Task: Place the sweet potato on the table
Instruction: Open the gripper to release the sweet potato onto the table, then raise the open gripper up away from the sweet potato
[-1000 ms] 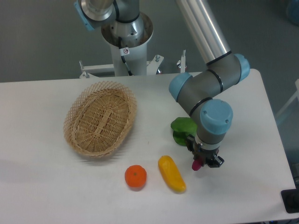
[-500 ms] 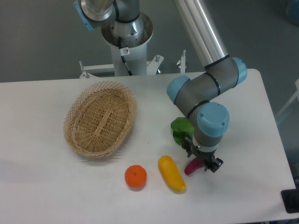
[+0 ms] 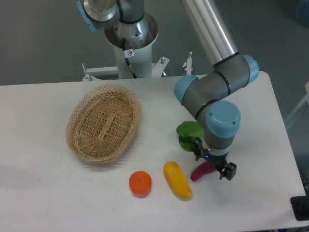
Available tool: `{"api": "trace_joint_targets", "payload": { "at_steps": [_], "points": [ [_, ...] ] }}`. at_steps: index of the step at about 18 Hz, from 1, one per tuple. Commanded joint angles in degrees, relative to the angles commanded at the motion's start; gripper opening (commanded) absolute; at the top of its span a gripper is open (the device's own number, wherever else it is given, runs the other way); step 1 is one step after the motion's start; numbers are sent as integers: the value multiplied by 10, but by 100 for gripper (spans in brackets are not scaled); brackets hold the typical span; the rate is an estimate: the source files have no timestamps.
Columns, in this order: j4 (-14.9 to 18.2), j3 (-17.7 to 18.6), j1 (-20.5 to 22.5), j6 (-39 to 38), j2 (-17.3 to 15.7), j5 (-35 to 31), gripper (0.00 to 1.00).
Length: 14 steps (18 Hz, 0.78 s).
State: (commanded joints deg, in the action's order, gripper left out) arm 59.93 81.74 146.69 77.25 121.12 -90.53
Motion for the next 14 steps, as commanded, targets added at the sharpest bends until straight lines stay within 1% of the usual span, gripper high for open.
{"api": "trace_joint_targets", "payload": {
  "at_steps": [4, 6, 8, 12, 14],
  "points": [
    [42, -31, 4, 17, -4, 0, 100],
    [75, -46, 16, 23, -6, 2, 100],
    [107, -57, 20, 53, -10, 4, 100],
    [127, -55, 38, 90, -25, 4, 100],
    [142, -53, 46, 118, -33, 6, 100]
  ]
}}
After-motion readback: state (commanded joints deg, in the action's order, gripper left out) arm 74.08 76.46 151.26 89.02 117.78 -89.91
